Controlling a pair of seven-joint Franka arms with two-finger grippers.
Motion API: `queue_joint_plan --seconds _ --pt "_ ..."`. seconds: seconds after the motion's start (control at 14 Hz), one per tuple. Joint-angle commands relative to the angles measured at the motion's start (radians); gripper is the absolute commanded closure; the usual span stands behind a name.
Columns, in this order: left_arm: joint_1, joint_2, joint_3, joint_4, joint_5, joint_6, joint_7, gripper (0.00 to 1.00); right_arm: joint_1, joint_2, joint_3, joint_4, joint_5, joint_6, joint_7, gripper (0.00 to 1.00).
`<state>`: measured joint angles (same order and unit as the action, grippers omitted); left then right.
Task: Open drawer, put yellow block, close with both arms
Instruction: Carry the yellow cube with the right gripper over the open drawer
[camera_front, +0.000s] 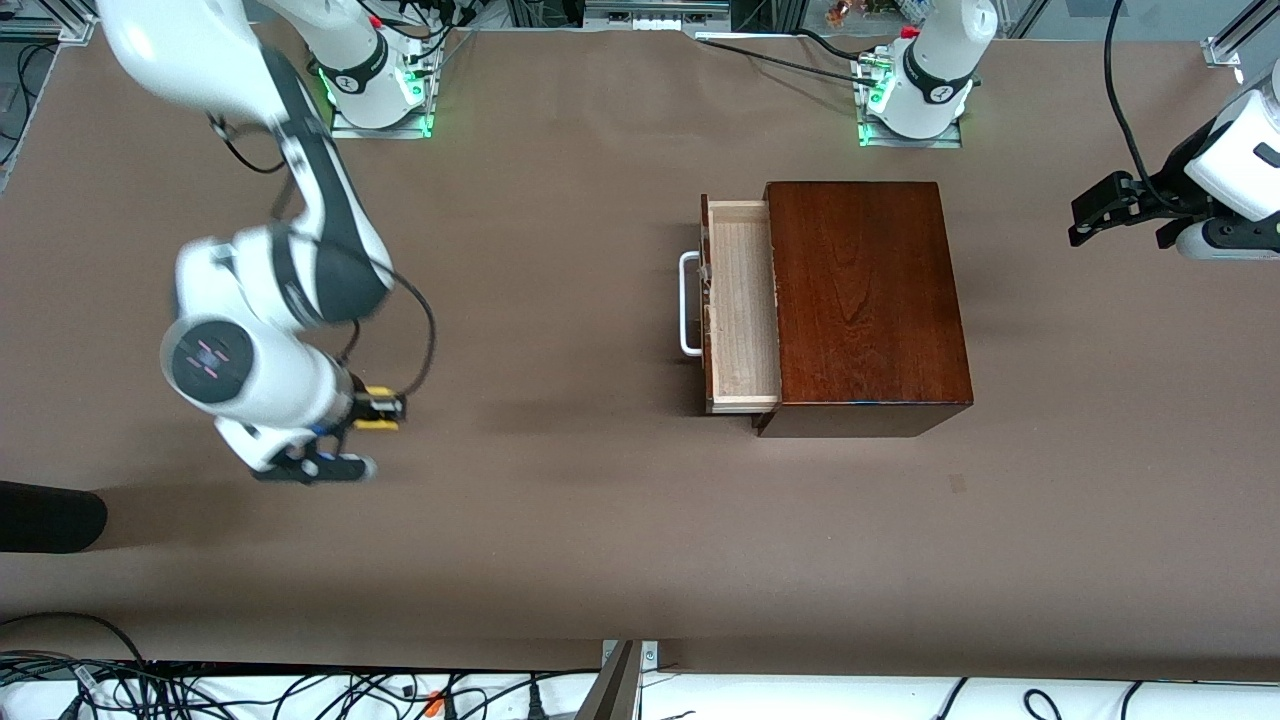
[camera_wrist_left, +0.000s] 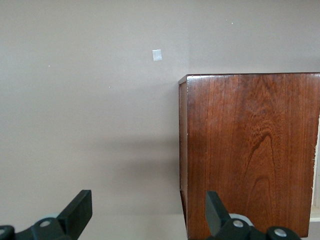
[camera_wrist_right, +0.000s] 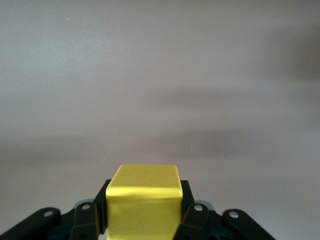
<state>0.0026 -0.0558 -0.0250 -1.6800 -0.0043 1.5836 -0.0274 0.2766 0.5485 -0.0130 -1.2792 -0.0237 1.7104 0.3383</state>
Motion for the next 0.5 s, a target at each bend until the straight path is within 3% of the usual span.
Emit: queue_joint_plan --seconds 0.0,0.21,0.43 --pt "-0.001 -0.013 0.002 -0.003 -0.006 -0.011 0.0 0.0 0.038 -0.123 0.024 -0.039 0.002 -0.131 0.176 1.0" --pt "0.0 -0.013 0.002 -0.003 -0.006 -0.011 0.001 0.0 0.156 -0.176 0.048 -0.039 0.005 -0.201 0.503 1.0" --pt "0.0 -0.013 0.002 -0.003 -0.006 -0.011 0.0 0.0 0.214 -0.173 0.148 -0.039 0.031 -0.184 0.885 1.0"
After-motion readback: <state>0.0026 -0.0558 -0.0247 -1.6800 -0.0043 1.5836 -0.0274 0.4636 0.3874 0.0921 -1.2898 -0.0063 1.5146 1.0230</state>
